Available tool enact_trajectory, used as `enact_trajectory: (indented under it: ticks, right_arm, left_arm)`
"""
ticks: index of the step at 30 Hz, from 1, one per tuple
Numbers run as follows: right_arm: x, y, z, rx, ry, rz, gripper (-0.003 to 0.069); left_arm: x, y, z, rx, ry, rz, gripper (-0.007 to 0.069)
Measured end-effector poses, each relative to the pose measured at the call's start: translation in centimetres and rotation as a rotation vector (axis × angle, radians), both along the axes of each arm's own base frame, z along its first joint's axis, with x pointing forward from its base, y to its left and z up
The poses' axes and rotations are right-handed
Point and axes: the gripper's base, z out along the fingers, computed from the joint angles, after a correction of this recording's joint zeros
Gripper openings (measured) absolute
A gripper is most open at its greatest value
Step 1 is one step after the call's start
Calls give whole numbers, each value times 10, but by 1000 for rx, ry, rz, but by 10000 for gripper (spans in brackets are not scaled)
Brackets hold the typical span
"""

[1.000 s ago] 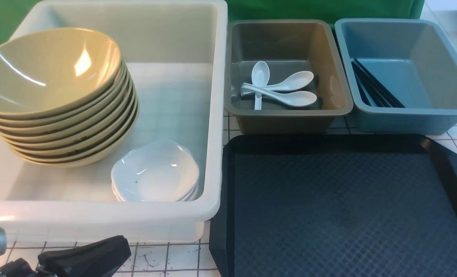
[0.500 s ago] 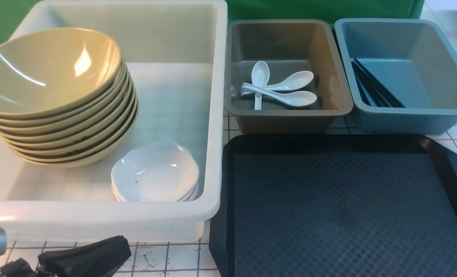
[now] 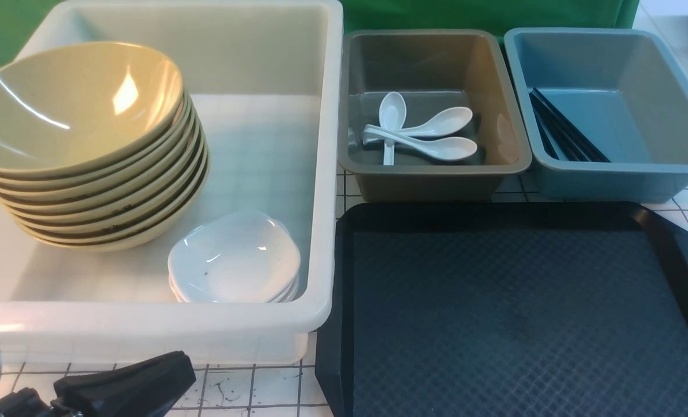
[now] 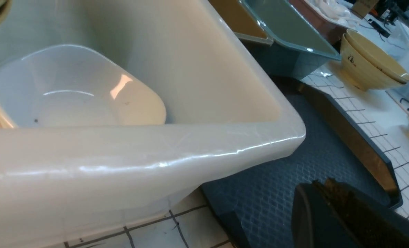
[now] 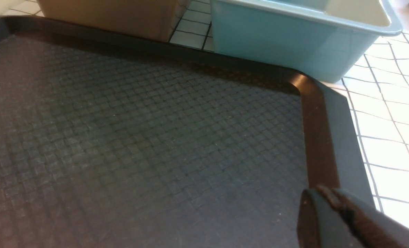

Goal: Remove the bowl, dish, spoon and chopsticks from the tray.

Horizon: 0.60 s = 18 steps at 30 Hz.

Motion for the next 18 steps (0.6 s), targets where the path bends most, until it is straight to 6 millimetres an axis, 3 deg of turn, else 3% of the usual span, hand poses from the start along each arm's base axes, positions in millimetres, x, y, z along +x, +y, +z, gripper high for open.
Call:
enact_trajectory:
  ticks: [8, 14, 18]
  right_arm:
    - [0, 0, 0, 0, 0, 0, 47]
    - [0, 0, 0, 0, 0, 0, 47]
    - [0, 0, 0, 0, 0, 0, 47]
  left_arm:
    - [-2, 26, 7, -160, -60, 270, -1]
    - [-7, 46, -27, -238, -63, 548, -1]
    - [-11, 50, -41, -258, 5, 626, -1]
